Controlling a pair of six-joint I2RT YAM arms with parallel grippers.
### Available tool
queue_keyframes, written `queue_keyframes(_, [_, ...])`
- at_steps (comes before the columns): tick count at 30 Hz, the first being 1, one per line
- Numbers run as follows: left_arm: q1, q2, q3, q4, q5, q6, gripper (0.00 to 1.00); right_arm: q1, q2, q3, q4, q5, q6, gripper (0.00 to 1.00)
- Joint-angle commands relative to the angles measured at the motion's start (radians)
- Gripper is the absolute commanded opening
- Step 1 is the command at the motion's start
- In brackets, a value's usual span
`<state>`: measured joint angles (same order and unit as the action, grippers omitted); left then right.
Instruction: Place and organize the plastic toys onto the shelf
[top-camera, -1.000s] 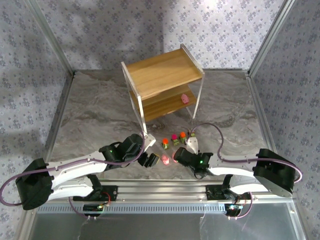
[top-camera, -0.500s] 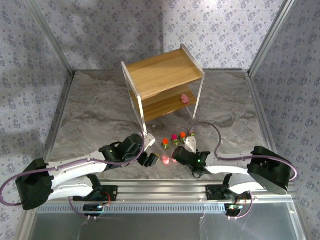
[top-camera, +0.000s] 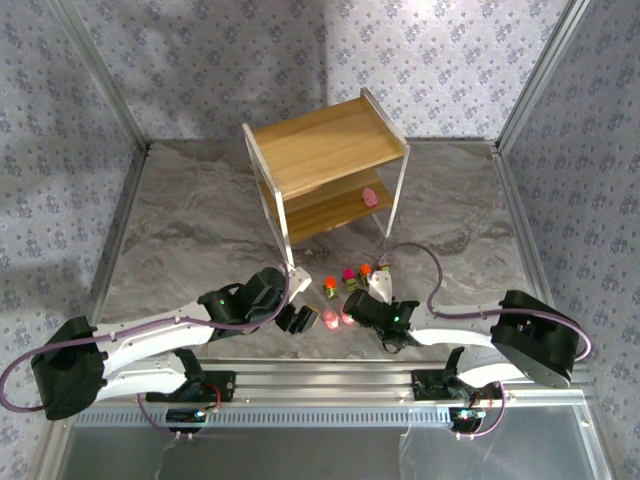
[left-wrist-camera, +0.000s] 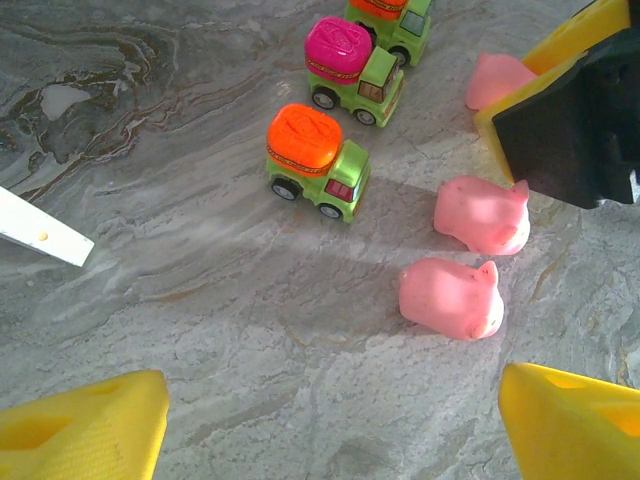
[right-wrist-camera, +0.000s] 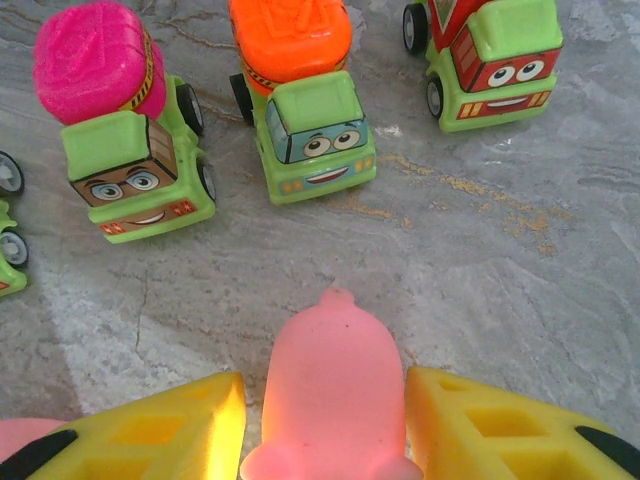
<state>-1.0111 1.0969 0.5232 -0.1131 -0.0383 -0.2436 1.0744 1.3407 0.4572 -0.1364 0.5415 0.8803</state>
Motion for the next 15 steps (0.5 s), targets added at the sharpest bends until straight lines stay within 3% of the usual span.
queue_keyframes(1, [-0.007, 0.003, 0.032, -0.013, -0.005, 0.013, 0.86, -0.006, 0.014, 0.024, 0.002, 0.012, -0.01, 0.47])
queue_keyframes(15, [-0.007, 0.008, 0.035, -0.014, -0.006, 0.015, 0.86, -0.003, 0.042, 0.017, 0.018, 0.01, 0.003, 0.45])
